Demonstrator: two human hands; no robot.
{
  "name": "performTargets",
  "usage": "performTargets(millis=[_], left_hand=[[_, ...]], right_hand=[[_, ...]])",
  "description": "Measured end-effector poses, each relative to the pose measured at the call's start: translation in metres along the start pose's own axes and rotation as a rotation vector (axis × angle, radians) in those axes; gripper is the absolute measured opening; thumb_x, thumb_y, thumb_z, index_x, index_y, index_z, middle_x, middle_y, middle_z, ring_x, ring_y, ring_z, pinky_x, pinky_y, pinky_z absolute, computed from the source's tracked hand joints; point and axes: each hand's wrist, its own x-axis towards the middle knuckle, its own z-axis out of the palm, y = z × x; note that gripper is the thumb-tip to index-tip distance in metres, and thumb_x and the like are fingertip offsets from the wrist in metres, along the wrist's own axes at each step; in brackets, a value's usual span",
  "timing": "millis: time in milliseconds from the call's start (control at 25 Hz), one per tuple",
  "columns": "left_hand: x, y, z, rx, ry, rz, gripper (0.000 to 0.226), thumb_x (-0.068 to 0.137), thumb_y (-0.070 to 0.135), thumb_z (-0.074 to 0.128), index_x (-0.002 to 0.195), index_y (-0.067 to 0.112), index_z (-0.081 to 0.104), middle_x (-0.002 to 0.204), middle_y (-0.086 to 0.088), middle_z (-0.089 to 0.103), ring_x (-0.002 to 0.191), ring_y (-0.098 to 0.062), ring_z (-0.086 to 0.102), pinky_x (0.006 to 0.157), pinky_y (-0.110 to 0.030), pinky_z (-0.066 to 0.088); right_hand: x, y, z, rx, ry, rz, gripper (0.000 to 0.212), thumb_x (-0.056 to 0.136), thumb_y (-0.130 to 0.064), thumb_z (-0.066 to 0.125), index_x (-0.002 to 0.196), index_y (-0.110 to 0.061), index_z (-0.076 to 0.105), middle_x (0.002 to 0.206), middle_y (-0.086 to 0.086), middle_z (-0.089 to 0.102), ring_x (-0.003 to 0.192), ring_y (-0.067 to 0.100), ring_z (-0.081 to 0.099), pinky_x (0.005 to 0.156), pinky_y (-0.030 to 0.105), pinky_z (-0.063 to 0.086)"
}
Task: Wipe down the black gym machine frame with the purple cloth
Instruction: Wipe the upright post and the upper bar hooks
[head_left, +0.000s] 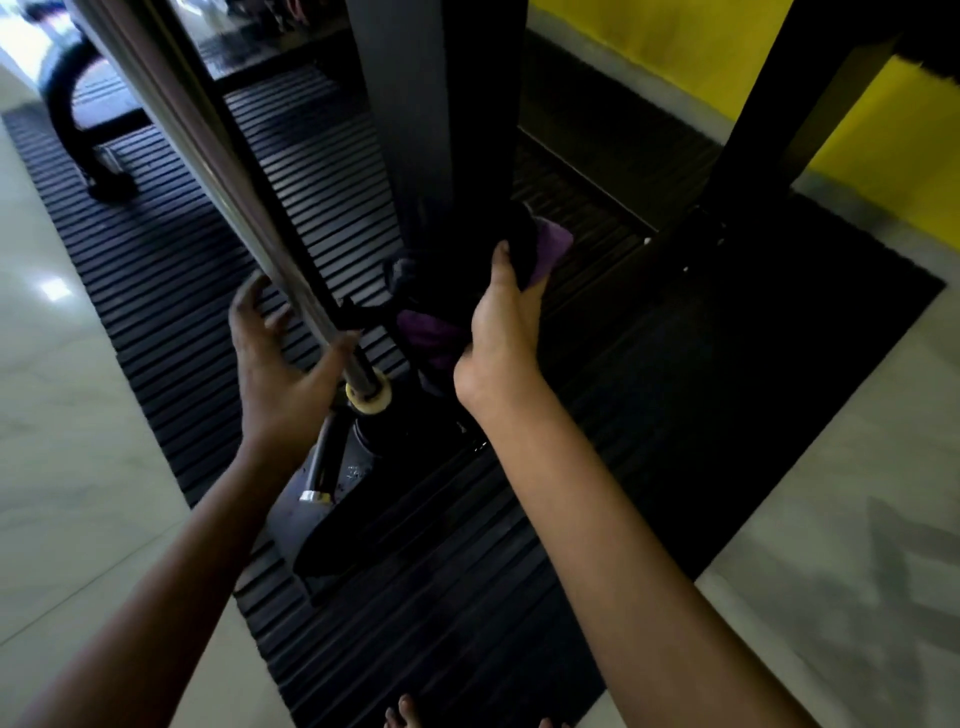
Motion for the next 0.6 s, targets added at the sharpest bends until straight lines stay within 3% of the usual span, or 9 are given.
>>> performTargets(millis=[80,160,240,320,440,520,600], left_hand=[[0.015,0.043,0.009,-0.117,0.143,0.080,0.052,0.088,0.019,0.067,0.128,0.005,0.037,0.113,0.002,0.052,0.099,0.001,0.054,0.086,-0.016,0.047],[0.024,0.066,0.017,-0.188,0.241,0.025,0.024,0.094,0.016,0.060,0.107,0.022,0.041,0.090,0.010,0.050,0.079,0.010,0.053,0.072,-0.012,0.047],[0.025,0.074,0.020,-0.135,0.259,0.025,0.027,0.097,0.012,0.055,0.099,0.028,0.033,0.083,0.012,0.042,0.070,0.017,0.050,0.065,-0.007,0.042],[0.024,0.072,0.019,-0.126,0.238,0.018,0.027,0.098,0.010,0.052,0.111,0.023,0.032,0.089,0.011,0.043,0.075,0.019,0.050,0.067,-0.003,0.040],[0.023,0.075,0.016,-0.128,0.197,-0.071,0.054,0.098,0.015,0.052,0.140,0.000,0.023,0.107,-0.005,0.051,0.091,-0.001,0.051,0.078,-0.009,0.046],[0.024,0.075,0.014,-0.133,0.169,-0.099,0.057,0.097,0.015,0.053,0.142,0.000,0.022,0.107,-0.008,0.051,0.088,-0.005,0.051,0.077,-0.012,0.048],[0.024,0.077,0.007,-0.157,0.115,-0.143,0.054,0.097,0.014,0.054,0.141,0.006,0.024,0.103,0.001,0.051,0.091,-0.005,0.053,0.076,-0.012,0.046]], right_hand=[[-0.006,-0.008,0.004,0.020,0.018,0.016,0.041,0.100,-0.026,0.045,0.140,-0.032,0.036,0.137,0.005,0.049,0.122,0.025,0.051,0.101,0.043,0.041],[-0.009,-0.015,0.004,0.011,0.037,0.027,0.040,0.100,-0.024,0.045,0.139,-0.033,0.038,0.139,0.005,0.048,0.122,0.024,0.050,0.102,0.044,0.041],[-0.017,-0.023,0.011,0.009,-0.025,-0.025,0.045,0.100,-0.023,0.046,0.141,-0.038,0.034,0.141,-0.002,0.045,0.123,0.018,0.047,0.103,0.041,0.039],[-0.023,-0.022,0.017,-0.030,-0.083,-0.100,0.051,0.099,-0.024,0.047,0.144,-0.039,0.028,0.141,-0.006,0.043,0.123,0.011,0.044,0.103,0.034,0.036],[-0.019,-0.018,0.019,0.005,0.030,-0.102,0.050,0.098,-0.025,0.048,0.145,-0.032,0.030,0.142,0.000,0.044,0.127,0.017,0.046,0.110,0.036,0.035],[-0.015,-0.016,0.024,0.076,0.096,-0.036,0.047,0.100,-0.026,0.045,0.144,-0.032,0.031,0.143,0.002,0.044,0.128,0.022,0.046,0.108,0.041,0.037],[-0.025,-0.018,0.037,0.093,0.076,-0.103,0.048,0.100,-0.021,0.044,0.145,-0.033,0.030,0.143,-0.001,0.043,0.129,0.021,0.046,0.106,0.038,0.039]])
